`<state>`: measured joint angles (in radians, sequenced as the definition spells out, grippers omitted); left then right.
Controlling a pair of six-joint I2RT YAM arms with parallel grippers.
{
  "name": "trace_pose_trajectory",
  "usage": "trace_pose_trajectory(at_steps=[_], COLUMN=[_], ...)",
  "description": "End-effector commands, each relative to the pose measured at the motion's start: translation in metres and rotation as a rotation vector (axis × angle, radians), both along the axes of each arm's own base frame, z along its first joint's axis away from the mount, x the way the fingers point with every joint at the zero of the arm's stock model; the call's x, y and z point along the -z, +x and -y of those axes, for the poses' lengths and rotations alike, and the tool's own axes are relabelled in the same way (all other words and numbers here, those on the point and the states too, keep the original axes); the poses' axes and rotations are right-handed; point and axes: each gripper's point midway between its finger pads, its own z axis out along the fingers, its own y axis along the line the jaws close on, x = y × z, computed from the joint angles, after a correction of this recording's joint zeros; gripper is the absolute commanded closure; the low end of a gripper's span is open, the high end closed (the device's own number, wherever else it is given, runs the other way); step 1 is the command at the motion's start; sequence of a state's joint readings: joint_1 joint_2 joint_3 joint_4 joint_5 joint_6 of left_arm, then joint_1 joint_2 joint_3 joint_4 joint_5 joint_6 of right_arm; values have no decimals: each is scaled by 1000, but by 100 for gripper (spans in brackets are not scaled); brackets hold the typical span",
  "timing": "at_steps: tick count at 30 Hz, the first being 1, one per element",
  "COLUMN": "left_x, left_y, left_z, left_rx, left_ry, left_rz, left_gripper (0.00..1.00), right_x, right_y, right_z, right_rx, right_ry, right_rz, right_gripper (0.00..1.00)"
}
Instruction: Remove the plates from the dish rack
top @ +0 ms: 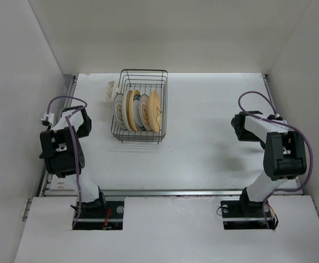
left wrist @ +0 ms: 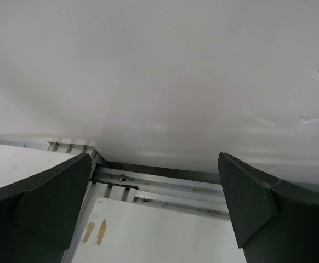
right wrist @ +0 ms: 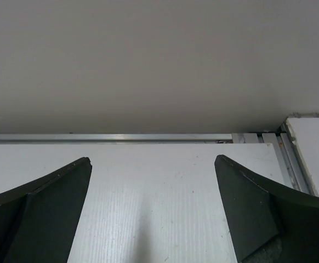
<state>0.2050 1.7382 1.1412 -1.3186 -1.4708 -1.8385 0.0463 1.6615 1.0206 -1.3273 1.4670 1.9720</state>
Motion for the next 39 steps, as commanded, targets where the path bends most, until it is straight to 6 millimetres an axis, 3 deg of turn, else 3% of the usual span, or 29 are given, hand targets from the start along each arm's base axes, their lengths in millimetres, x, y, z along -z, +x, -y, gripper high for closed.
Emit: trace_pose_trajectory(at_steps=[1, 6, 7, 8, 9, 10, 13, 15, 16, 17, 18, 20, 21, 23, 25, 26, 27, 28, 29, 30, 31, 32, 34, 36, 39], left_x=[-29, -34, -52, -61, -73, -98, -145, -204, -220, -241, -248, -248, -250, -266, -261, -256, -231, -244, -214, -193, -196, -176, -172, -161, -159], left_y=[-25, -22, -10, 4, 15, 36, 44, 49, 63, 63, 70, 124, 136, 146, 135, 131, 115, 109, 123, 108, 110, 120, 124, 131, 145], left_z=[2, 1, -3, -3, -5, -6, 1, 14, 33, 43, 56, 88, 137, 196, 249, 267, 273, 279, 288, 287, 290, 297, 318, 347, 390], left_rx=[3, 13, 25, 52, 57, 67, 85, 120, 180, 198, 319, 780, 1189, 1587, 1907, 1961, 1968, 1994, 1980, 1944, 1941, 1925, 1951, 1999, 2109], left_ry=[-23, -15, 6, -13, -14, 12, 27, 89, 104, 92, -47, -245, -325, -256, -243, -267, -389, -378, -430, -517, -497, -545, -571, -622, -639], left_rz=[-197, -220, -213, -410, -483, -448, -412, -275, -225, -307, -277, -176, -147, -134, -267, -332, -468, -497, -682, -835, -877, -960, -923, -872, -747], left_gripper=[0, 0, 0, 0, 0, 0, 0, 0, 0, 0, 0, 0, 0, 0, 0, 0, 0, 0, 0, 0, 0, 0, 0, 0, 8], right_x=[-37, -47, -55, -62, -81, -89, -129, -147, -165, -174, -183, -208, -213, -225, -222, -221, -212, -209, -191, -153, -172, -179, -198, -206, -199], right_y=[12, 10, 10, 9, 11, 10, 16, 20, 29, 33, 36, 49, 52, 60, 69, 74, 84, 83, 142, 146, 139, 139, 135, 133, 136], right_z=[7, 7, 7, 8, 5, 5, -6, -16, -31, -39, -48, -81, -91, -119, -137, -155, -168, -174, -240, -270, -286, -294, -309, -320, -321], right_rx=[-51, -49, -52, -50, -65, -62, -96, -120, -163, -191, -223, -327, -360, -440, -495, -550, -581, -647, -1016, -1278, -1429, -1482, -1634, -1705, -1731], right_ry=[-135, -135, -145, -146, -170, -170, -178, -143, -100, -95, -94, -104, -119, -121, -120, -75, -62, -116, 76, 77, 88, 154, 252, 270, 303], right_rz=[64, 83, 79, 85, 125, 131, 148, 186, 243, 248, 230, 256, 221, 219, 114, 94, 37, -285, -232, -412, -318, -189, -15, 55, 17], right_gripper=[0, 0, 0, 0, 0, 0, 0, 0, 0, 0, 0, 0, 0, 0, 0, 0, 0, 0, 0, 0, 0, 0, 0, 0, 0])
